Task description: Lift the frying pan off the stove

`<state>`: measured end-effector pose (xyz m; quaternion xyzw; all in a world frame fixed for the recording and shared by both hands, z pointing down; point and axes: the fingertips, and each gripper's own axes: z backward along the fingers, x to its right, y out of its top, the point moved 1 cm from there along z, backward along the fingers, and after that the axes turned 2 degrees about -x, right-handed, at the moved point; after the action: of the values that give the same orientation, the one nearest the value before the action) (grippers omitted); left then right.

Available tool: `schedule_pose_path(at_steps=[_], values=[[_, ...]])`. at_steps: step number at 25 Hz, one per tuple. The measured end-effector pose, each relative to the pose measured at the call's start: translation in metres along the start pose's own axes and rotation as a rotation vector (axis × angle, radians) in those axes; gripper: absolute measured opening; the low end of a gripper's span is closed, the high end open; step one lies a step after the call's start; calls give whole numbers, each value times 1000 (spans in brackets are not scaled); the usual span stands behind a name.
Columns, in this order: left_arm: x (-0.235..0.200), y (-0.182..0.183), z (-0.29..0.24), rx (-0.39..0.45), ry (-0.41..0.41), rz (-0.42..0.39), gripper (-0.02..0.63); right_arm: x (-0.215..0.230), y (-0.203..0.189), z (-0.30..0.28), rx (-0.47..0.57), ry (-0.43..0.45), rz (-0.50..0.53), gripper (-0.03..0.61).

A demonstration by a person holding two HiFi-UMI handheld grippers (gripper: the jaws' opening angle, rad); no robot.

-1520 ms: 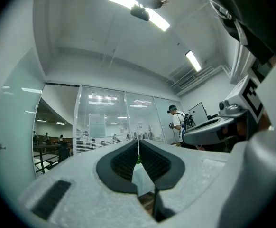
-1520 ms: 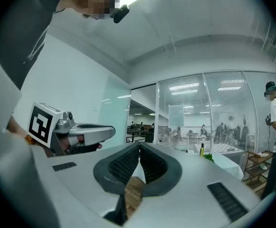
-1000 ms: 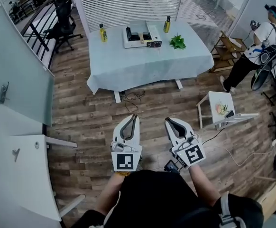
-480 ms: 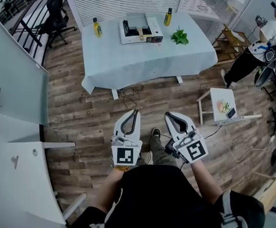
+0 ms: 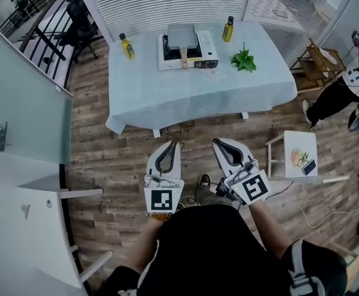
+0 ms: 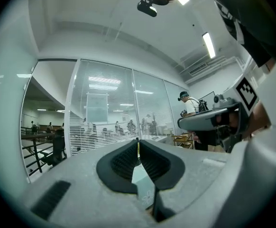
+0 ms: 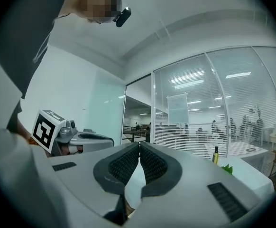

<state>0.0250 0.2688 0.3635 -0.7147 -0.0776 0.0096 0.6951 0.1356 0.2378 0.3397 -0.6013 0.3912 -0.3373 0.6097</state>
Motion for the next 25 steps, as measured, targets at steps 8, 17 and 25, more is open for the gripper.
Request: schedule_pose_path(at_steps=[8, 17, 25], values=[[9, -4, -74, -55, 53, -12, 26, 96, -9, -35, -1, 112, -9, 6], [-16, -13, -122, -98, 100, -30, 26, 157, -13, -83, 17, 128, -17, 6], [-54, -26, -191, -78, 47, -34, 26, 199, -26, -141, -32, 115, -5, 6]])
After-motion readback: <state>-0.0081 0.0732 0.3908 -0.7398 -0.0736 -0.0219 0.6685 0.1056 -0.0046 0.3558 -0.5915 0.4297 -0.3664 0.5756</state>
